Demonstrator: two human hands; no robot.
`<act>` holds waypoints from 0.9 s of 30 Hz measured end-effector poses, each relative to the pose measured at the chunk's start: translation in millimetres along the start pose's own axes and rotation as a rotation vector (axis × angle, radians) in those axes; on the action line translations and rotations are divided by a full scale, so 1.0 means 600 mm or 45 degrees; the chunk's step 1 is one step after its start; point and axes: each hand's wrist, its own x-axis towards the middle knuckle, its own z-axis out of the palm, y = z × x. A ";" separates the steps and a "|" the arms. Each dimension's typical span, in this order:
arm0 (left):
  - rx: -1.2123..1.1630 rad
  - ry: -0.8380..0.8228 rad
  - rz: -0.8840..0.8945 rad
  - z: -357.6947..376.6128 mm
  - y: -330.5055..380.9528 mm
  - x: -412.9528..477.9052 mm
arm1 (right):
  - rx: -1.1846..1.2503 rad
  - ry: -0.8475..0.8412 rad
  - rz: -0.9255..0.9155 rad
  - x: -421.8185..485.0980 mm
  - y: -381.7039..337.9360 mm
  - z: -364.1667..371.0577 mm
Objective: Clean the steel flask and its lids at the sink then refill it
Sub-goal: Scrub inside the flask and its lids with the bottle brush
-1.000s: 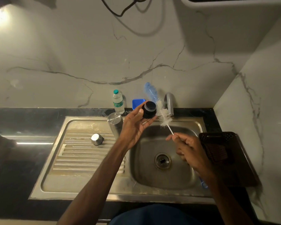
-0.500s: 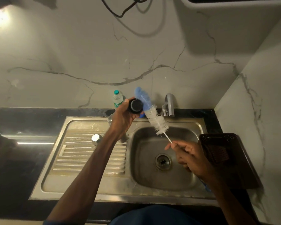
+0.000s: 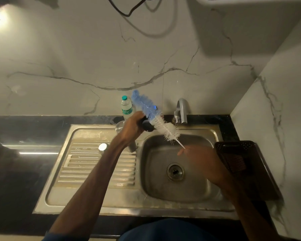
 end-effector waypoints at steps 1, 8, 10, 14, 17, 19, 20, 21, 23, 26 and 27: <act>-0.023 0.009 -0.014 -0.006 0.005 0.003 | -0.006 -0.002 0.009 -0.001 0.002 -0.004; 0.242 -0.081 -0.023 0.000 -0.005 0.004 | -0.057 -0.015 -0.022 0.008 0.003 -0.008; 0.246 -0.070 -0.013 0.004 -0.012 0.010 | -0.078 0.022 -0.050 0.017 0.012 -0.007; -0.155 0.163 0.039 -0.003 0.001 0.017 | -0.082 0.056 0.004 0.000 0.051 -0.020; -0.224 0.163 0.118 0.001 -0.011 0.023 | -0.037 0.119 0.011 0.004 0.058 -0.026; -0.295 0.103 0.143 0.015 -0.023 0.015 | -0.050 0.151 -0.024 0.016 0.046 -0.022; -0.325 0.076 0.152 0.023 -0.029 0.011 | -0.055 0.154 -0.041 0.022 0.039 -0.019; -0.344 0.051 0.156 0.030 -0.032 0.007 | -0.050 0.155 -0.053 0.028 0.032 -0.015; -0.359 0.045 0.168 0.037 -0.035 0.005 | -0.032 0.177 -0.054 0.035 0.024 -0.008; -0.369 0.151 0.217 0.024 -0.026 0.011 | -0.042 0.175 -0.031 0.026 0.036 -0.002; -0.369 0.177 0.232 0.017 -0.023 0.013 | -0.036 0.164 -0.014 0.019 0.041 -0.001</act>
